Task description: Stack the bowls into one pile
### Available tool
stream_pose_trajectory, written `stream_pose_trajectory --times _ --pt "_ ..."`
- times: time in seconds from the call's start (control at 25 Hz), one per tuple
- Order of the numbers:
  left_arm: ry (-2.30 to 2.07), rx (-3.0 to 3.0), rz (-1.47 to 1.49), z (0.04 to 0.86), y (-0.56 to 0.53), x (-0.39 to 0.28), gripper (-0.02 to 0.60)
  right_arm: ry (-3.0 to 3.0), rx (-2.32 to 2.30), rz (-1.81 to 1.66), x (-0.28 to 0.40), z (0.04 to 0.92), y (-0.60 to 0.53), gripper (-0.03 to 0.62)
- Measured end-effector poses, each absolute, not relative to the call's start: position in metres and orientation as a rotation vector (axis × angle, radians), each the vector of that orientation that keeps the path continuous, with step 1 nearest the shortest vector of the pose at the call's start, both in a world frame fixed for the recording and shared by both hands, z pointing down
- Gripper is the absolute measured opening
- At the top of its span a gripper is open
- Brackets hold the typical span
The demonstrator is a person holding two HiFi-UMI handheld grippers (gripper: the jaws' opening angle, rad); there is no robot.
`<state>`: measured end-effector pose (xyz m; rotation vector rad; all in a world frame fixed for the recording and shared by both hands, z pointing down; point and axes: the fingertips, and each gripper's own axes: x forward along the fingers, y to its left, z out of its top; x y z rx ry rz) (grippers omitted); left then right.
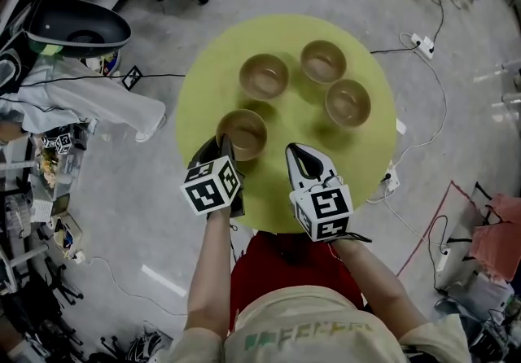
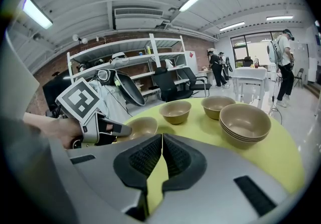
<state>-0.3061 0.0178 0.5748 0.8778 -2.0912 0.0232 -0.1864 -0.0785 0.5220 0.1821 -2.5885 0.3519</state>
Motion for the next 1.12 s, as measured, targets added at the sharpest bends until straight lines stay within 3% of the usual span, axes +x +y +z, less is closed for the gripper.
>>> stream_pose_trajectory --times 0.28,1.12 --pt "-2.086 0.868 -0.016 0.575 0.018 -0.307 0.034 -2.581 0.202 0.356 -0.180 0.525 -0.076 0.037" --pt "-2.170 0.983 -0.062 0.518 0.002 -0.308 0.031 -2.604 0.326 0.340 -0.157 0.503 -0.081 0.037"
